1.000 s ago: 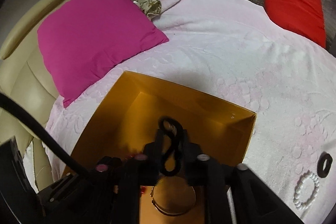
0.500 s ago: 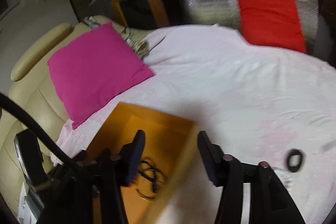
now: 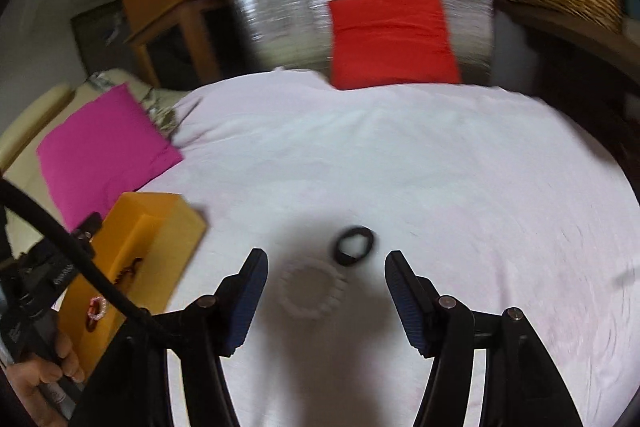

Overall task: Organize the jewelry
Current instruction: 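Move both tools back toward the white bead bracelet and black ring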

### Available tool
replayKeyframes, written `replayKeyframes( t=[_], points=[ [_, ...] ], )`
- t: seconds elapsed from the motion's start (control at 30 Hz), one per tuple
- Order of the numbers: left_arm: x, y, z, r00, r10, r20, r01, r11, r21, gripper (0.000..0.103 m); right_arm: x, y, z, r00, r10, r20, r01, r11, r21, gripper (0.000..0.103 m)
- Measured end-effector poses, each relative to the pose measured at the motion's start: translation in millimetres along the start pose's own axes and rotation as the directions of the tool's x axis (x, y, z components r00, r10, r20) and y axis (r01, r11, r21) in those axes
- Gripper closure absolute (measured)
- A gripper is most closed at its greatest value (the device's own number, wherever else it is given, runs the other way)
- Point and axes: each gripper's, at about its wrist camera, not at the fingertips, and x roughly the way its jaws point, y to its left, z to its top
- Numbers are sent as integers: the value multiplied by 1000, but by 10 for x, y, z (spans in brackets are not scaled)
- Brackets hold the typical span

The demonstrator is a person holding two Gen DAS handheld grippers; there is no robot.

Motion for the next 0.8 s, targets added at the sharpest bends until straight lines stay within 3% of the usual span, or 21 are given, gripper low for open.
replayKeyframes(
  t=[0.17, 0.33, 0.5, 0.7, 0.8],
  points=[
    [-135, -495, -100, 997, -62, 51, 53, 985, 164, 21, 88, -413, -119, 1000, 6, -27, -2, 990, 142, 37],
    [-162, -903, -224, 990, -136, 40, 118, 946, 303, 21, 162, -726, -124, 999, -4, -43, 14, 974, 228, 37],
    [-64, -1058, -301, 977, -209, -45, 213, 926, 313, 21, 344, -972, -166, 995, 13, -100, 18, 954, 300, 37],
    [-8, -1195, -328, 969, -230, -89, 246, 922, 298, 21, 394, -1136, -184, 992, 18, -124, 23, 948, 318, 37],
    [-75, -1166, -306, 970, -234, -64, 242, 930, 276, 21, 381, -1206, -175, 992, 36, -119, 8, 939, 344, 37]
  ],
)
